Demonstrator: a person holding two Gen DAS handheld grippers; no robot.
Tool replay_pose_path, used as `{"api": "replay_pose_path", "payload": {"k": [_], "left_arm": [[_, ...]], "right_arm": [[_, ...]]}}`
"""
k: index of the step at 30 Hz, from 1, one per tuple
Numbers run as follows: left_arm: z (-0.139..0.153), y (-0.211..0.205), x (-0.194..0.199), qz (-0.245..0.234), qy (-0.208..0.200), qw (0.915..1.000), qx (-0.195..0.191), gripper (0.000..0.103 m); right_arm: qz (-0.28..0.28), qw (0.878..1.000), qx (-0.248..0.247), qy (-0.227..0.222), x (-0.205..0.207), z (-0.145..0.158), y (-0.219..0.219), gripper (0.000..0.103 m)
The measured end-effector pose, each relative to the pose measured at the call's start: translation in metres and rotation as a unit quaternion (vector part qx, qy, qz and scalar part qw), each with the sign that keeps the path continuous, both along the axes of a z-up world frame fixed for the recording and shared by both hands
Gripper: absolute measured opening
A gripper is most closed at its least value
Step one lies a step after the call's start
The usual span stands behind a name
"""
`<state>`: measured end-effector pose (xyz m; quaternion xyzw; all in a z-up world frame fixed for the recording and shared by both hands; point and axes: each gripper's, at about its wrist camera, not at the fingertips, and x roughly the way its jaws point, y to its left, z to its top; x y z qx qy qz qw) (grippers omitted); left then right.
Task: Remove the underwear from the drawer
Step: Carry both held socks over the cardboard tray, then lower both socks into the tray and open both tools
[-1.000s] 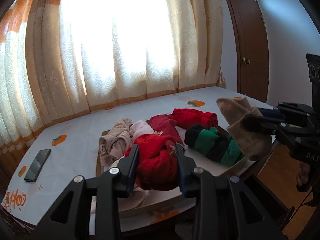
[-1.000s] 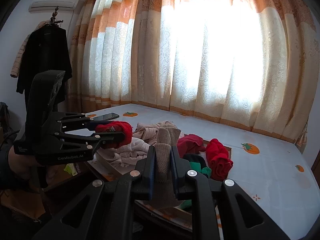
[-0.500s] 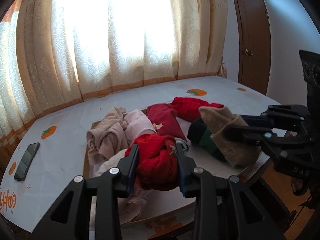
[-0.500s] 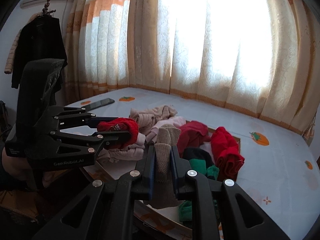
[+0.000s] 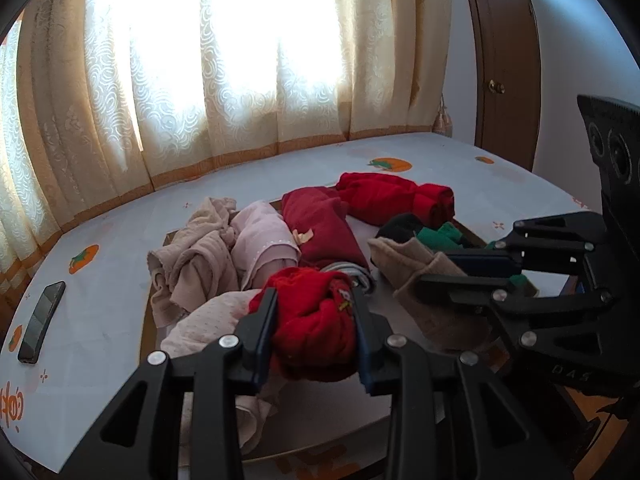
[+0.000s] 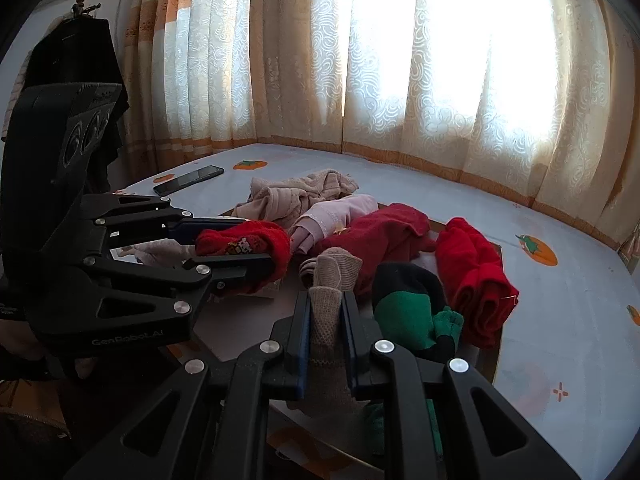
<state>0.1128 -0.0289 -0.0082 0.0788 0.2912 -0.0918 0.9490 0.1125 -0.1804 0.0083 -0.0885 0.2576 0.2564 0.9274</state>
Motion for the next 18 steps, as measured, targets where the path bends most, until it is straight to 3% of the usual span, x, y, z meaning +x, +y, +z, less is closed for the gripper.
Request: {"api": "replay_pose_path", "payload": {"k": [4, 8, 18], "left_arm": [[-0.005, -0.004, 0.003, -0.002, 0.006, 1.0, 0.007, 0.035], [-0.008, -0.007, 0.004, -0.002, 0.006, 0.9999, 0.011, 0.046], [-0.011, -0.014, 0.004, -0.011, 0.011, 0.9996, 0.022, 0.055]], "right_arm": [[0.002, 1.0, -0.01, 0.01, 0.004, -0.005, 0.004, 0.016], [0.002, 1.0, -0.013, 0.021, 0.006, -0.01, 0.004, 0.016], [-0.005, 0.999, -0.01, 0.03, 0.007, -0.015, 0.002, 0.018]]}}
